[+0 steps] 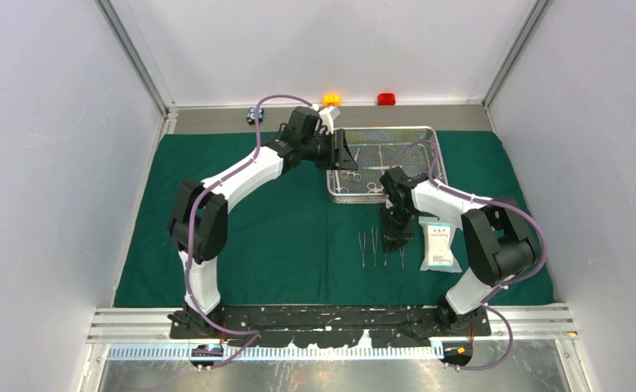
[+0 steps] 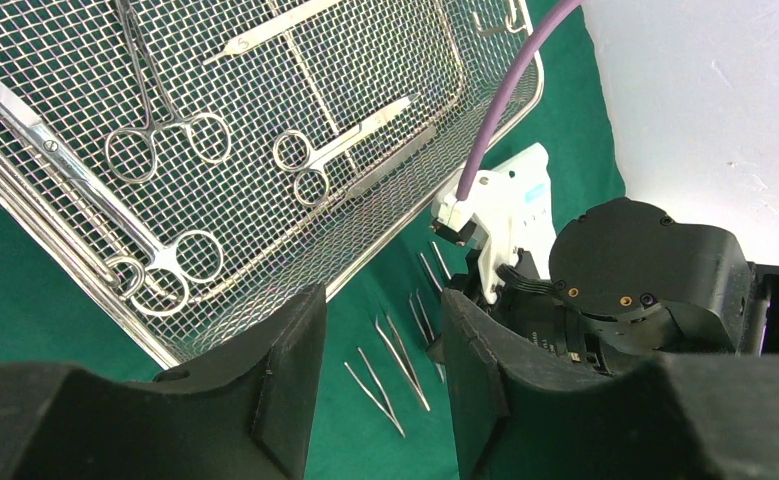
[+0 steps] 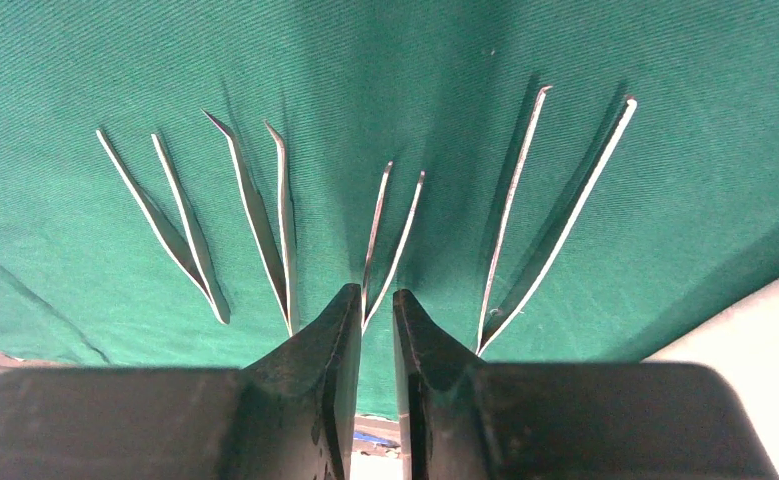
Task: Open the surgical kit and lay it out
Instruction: Place the medical item in the surgical kit.
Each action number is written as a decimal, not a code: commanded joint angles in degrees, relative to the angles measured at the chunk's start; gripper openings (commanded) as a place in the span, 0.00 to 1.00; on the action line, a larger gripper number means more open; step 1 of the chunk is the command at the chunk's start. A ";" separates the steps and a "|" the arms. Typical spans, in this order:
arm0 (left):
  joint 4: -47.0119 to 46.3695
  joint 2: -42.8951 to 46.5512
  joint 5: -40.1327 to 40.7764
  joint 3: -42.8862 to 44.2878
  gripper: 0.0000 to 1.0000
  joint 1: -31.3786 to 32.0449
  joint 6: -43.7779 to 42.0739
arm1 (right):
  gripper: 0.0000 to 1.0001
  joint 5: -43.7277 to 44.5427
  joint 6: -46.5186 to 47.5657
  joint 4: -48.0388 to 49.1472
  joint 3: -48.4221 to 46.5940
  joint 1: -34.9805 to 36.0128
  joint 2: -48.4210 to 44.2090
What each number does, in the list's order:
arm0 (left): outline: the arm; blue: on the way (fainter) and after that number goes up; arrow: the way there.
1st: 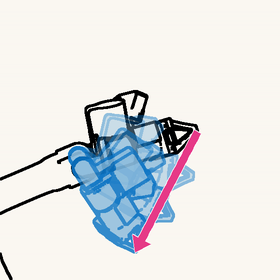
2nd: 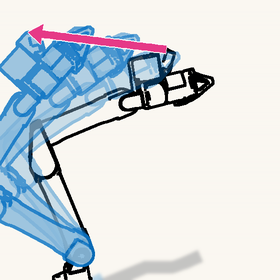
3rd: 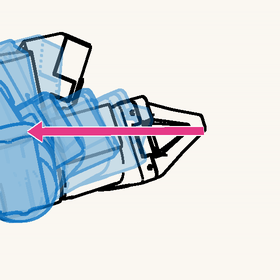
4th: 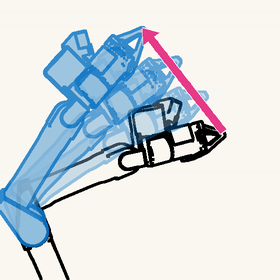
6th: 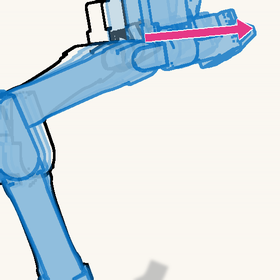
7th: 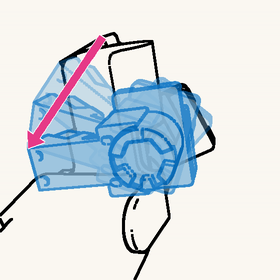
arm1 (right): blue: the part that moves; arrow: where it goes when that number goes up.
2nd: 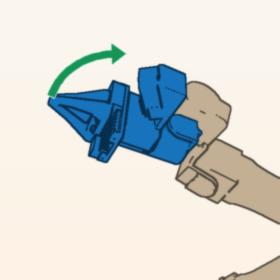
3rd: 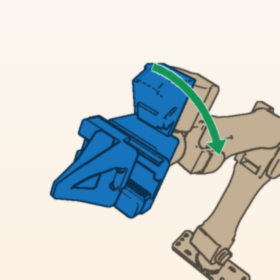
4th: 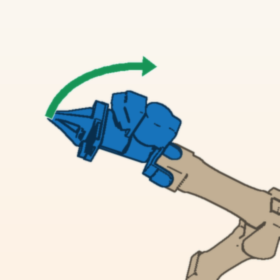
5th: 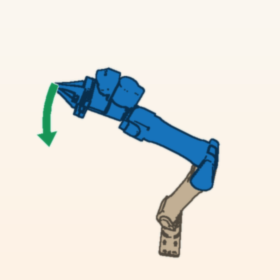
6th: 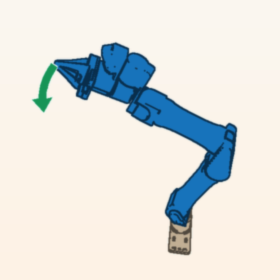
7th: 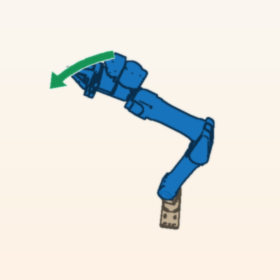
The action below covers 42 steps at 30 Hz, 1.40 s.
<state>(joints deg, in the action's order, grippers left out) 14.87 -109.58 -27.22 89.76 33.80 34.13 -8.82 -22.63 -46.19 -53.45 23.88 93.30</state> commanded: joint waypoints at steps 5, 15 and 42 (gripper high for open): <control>-1.87 2.44 -1.23 -0.28 0.48 0.18 0.41 | 0.24 1.03 1.08 -0.49 -1.43 0.24 0.68; -1.84 2.62 -1.32 -0.35 0.48 0.16 0.50 | 0.21 1.67 1.97 -1.88 -2.97 0.58 1.66; 1.90 7.10 1.36 1.08 0.53 -4.55 -5.31 | 0.43 5.17 9.34 -2.05 -14.90 0.76 -10.23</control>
<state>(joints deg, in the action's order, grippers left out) 15.68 -108.44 -27.11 89.43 31.99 32.29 -6.63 -17.21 -49.04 -61.63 24.43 85.86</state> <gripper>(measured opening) 0.520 0.398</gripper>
